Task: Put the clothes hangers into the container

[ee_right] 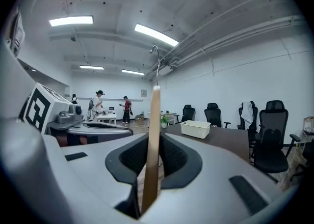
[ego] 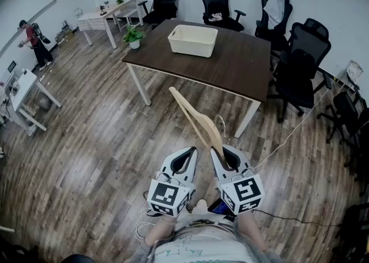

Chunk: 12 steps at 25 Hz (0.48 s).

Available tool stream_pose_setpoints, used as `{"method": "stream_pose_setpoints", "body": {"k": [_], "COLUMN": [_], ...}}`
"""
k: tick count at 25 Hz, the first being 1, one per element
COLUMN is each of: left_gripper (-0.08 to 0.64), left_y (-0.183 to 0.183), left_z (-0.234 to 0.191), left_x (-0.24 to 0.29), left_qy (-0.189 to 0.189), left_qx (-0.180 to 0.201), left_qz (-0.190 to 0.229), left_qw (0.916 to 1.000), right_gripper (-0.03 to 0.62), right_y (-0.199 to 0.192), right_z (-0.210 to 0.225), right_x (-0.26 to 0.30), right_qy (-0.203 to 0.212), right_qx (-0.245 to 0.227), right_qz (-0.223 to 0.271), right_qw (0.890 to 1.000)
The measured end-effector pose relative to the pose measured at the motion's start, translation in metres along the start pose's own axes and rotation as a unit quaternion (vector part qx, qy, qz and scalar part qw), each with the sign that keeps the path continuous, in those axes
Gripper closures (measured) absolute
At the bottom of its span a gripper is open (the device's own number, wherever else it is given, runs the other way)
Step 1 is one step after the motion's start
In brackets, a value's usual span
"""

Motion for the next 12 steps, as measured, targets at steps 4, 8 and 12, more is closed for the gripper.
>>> {"method": "stream_pose_setpoints", "body": {"k": [4, 8, 12], "left_gripper": [0.549, 0.549, 0.549], "left_y": [-0.002, -0.009, -0.013], "left_z": [0.007, 0.013, 0.01], "left_x": [0.0, -0.001, -0.003], "left_qy": [0.0, 0.004, 0.013], "left_qx": [-0.003, -0.011, -0.019], "left_qz": [0.003, 0.002, -0.001], "left_qw": [1.0, 0.9999, 0.9997], "right_gripper": [0.532, 0.532, 0.532], "right_y": [-0.004, -0.01, -0.013], "right_z": [0.004, 0.01, 0.011], "right_x": [-0.006, -0.011, -0.01], "right_qy": [0.003, 0.011, 0.013], "right_qx": [0.011, 0.01, 0.02], "right_qz": [0.004, 0.004, 0.0], "right_qw": [1.0, 1.0, 1.0]}}
Point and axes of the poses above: the fingertips, and each gripper's own axes: x forward along the fingers, z to its right, y out of its top, the point moved 10 cm from there along -x, backward along the fingers, and after that the axes turned 6 degrees about -z, right-handed, at the moved point
